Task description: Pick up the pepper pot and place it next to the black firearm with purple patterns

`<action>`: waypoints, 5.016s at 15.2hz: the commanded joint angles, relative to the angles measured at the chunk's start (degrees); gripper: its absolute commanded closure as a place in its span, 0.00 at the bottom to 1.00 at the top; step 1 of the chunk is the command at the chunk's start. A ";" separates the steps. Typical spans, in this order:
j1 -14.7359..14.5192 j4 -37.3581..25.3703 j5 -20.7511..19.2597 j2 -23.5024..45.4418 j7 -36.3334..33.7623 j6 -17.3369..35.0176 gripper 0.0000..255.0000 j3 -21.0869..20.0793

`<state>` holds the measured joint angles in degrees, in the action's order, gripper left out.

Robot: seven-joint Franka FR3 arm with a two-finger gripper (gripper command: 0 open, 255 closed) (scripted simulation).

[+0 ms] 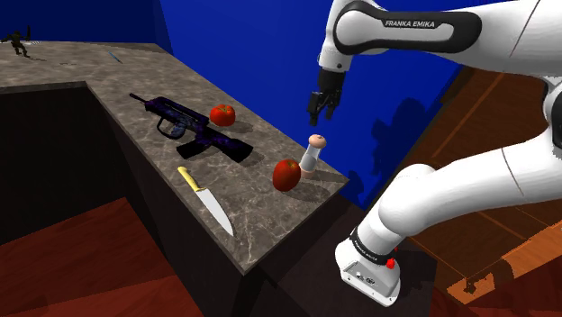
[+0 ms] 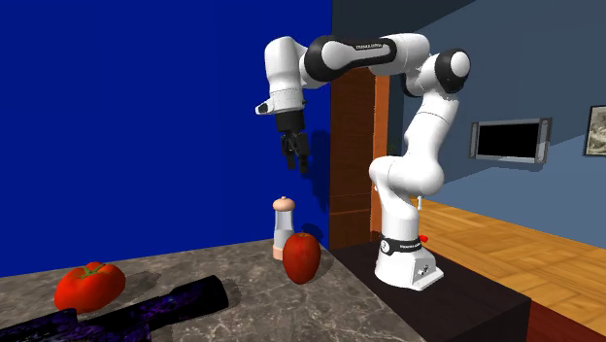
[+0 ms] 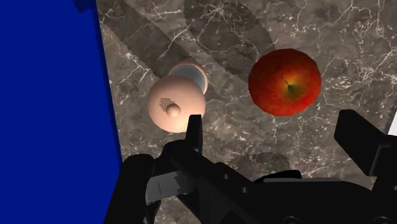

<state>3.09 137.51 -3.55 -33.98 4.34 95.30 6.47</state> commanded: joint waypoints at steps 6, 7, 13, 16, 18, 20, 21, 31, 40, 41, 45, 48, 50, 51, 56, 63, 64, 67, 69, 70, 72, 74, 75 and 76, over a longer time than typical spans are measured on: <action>1.64 0.77 -4.81 10.19 8.09 9.97 0.00 4.92; 1.86 0.52 -5.36 11.93 9.20 11.36 0.00 5.60; 2.26 3.59 -6.10 13.98 9.97 16.43 0.00 6.53; 2.38 5.19 -6.29 14.50 9.95 18.56 0.00 6.77; 2.38 5.19 -6.29 14.50 9.95 18.56 0.00 6.77; 2.38 5.19 -6.29 14.50 9.95 18.56 0.00 6.77; 2.38 5.19 -6.29 14.50 9.95 18.56 0.00 6.77; 2.38 5.22 -6.30 14.49 9.95 18.57 1.00 6.77; 2.32 1.60 -6.10 12.18 10.18 12.65 1.00 6.24; 2.31 1.04 -6.07 11.91 10.21 11.82 1.00 6.17; 2.26 -1.31 -5.93 10.98 10.38 8.56 1.00 5.88; 2.22 -3.18 -5.82 10.44 10.51 6.15 1.00 5.68; 2.19 -4.49 -5.74 10.15 10.61 4.56 1.00 5.54; 2.17 -5.15 -5.70 10.02 10.65 3.77 1.00 5.48; 2.09 -8.65 -5.51 9.61 10.91 -0.14 1.00 5.17; 1.96 -14.00 -5.25 9.58 11.32 -5.50 1.00 4.79; 1.94 -14.81 -5.21 9.63 11.38 -6.26 1.00 4.74; 1.89 -17.30 -5.10 9.85 11.58 -8.53 1.00 4.60; 1.85 -19.02 -5.03 10.05 11.71 -10.04 1.00 4.52; 1.83 -19.90 -5.00 10.18 11.78 -10.80 1.00 4.48; 1.79 -21.69 -4.93 10.46 11.93 -12.31 1.00 4.41; 1.76 -23.53 -4.86 10.79 12.08 -13.82 1.00 4.34; 1.74 -24.47 -4.83 10.97 12.16 -14.57 1.00 4.31; 1.72 -25.43 -4.80 11.17 12.24 -15.33 1.00 4.28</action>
<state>4.80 113.12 -8.34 -22.92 16.41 80.90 10.74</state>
